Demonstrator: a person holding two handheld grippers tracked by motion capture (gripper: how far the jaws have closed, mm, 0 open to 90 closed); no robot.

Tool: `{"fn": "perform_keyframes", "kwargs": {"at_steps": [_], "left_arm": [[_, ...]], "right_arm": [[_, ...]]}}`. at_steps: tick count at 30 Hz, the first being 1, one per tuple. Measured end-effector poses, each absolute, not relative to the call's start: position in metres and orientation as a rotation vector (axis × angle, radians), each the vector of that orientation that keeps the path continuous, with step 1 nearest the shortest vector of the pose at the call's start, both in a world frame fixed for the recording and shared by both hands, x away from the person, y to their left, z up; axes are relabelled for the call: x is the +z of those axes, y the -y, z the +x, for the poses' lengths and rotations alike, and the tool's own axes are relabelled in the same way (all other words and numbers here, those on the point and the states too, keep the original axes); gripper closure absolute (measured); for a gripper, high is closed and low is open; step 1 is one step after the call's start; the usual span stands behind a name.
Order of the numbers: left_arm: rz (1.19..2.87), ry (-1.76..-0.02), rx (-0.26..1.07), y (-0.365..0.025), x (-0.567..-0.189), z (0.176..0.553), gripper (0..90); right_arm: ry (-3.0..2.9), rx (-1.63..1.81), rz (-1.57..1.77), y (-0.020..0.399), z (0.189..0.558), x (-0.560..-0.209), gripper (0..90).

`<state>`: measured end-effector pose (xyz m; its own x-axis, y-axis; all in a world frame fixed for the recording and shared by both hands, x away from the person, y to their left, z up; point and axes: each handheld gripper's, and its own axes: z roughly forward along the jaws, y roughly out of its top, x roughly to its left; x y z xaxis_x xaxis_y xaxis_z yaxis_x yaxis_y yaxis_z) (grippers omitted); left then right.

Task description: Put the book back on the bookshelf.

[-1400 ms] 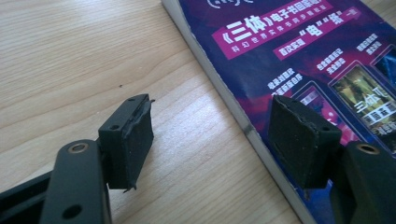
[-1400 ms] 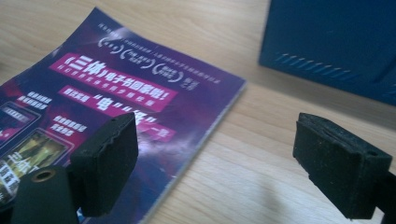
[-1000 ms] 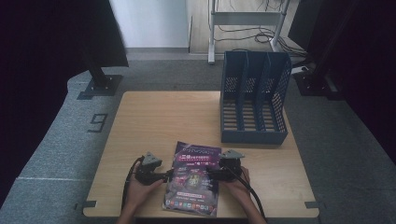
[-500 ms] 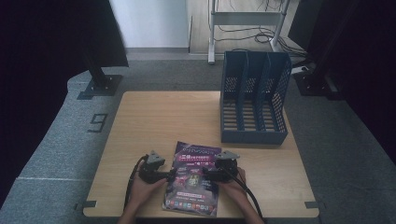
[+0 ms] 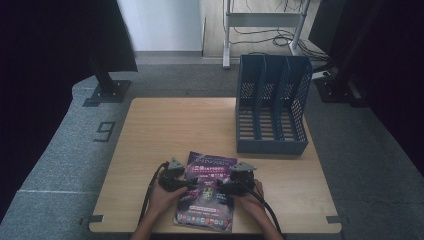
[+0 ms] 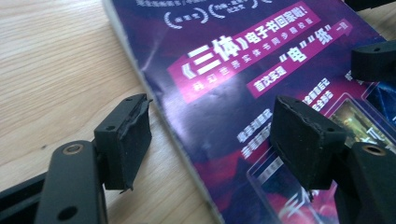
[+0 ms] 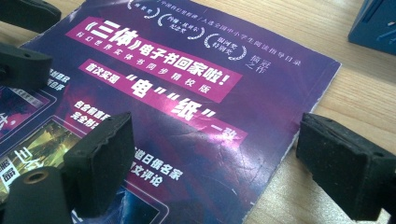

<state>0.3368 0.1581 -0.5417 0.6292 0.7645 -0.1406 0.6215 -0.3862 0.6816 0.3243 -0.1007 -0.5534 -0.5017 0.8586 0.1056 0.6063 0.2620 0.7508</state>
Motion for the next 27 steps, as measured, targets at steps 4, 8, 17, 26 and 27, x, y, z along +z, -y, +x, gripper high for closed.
{"fn": "perform_keyframes", "kwargs": {"at_steps": [4,8,17,26,27], "left_arm": [[2.133,-1.081,0.271,-0.1528,-0.5419,0.3351,26.1],[2.127,-1.091,0.276,-0.1515,-0.5422,0.3344,25.9],[2.124,-1.108,0.292,-0.1497,-0.5412,0.3335,26.8],[2.087,-1.106,0.271,-0.1519,-0.5372,0.3325,28.1],[2.083,-1.102,0.273,-0.1520,-0.5359,0.3319,28.1]], "right_arm": [[-2.208,1.096,1.341,0.1008,0.3237,-0.5540,11.7],[-2.206,1.095,1.344,0.1008,0.3232,-0.5539,12.2],[-2.200,1.094,1.349,0.1007,0.3223,-0.5538,12.8],[-2.199,1.094,1.349,0.1009,0.3221,-0.5538,13.1],[-2.199,1.094,1.349,0.1009,0.3221,-0.5538,13.1]]}}
